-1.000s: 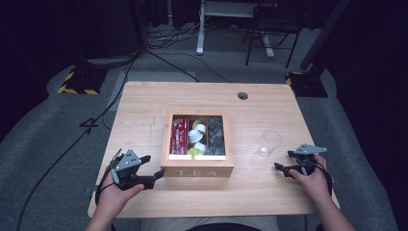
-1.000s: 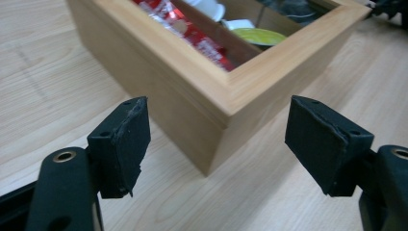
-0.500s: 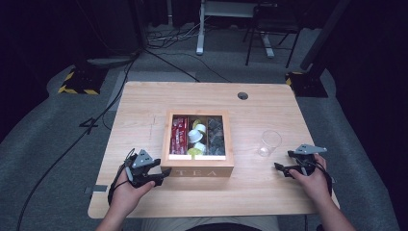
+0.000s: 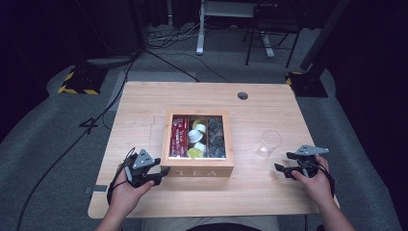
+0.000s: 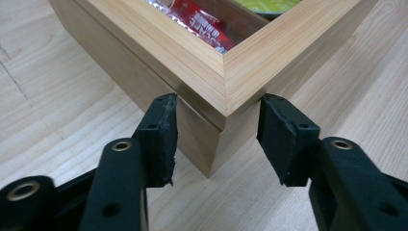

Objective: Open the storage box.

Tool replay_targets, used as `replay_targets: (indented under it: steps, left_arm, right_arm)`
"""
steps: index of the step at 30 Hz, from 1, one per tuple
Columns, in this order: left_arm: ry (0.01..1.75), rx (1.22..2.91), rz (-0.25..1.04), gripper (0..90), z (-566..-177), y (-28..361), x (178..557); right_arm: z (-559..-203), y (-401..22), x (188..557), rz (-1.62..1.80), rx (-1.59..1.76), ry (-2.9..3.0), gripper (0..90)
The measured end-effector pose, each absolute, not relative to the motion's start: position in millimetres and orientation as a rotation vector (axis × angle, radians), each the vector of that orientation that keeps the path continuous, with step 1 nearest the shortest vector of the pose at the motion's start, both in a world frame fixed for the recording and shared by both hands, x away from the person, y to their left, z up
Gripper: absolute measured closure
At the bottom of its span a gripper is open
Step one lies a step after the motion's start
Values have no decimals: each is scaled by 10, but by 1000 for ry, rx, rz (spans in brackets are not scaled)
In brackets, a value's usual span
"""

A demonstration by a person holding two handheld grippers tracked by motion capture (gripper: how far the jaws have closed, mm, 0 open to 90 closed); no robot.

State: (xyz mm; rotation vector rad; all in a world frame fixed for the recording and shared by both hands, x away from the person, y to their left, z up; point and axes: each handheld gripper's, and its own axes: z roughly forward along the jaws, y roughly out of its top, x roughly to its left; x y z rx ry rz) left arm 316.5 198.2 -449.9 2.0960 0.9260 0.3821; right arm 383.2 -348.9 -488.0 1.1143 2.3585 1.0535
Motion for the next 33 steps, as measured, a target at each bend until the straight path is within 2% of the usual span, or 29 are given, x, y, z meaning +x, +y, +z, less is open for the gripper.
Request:
replay_targets:
  steps: [10,23,33]
  left_arm:
    - [901,2110,391,542,-4465,1976,3171]
    - [881,2045,400,633,-4362,2001,3217]
    - [882,1944,447,660,-4225,2016,3274]
  right_arm:
    - [-4579,-3395,3673,1197,1071,2367,280]
    - [-4215,-3192,3595,1374,996,2377,298]
    - [-3990,-2752,3651,1378,841,2422,282]
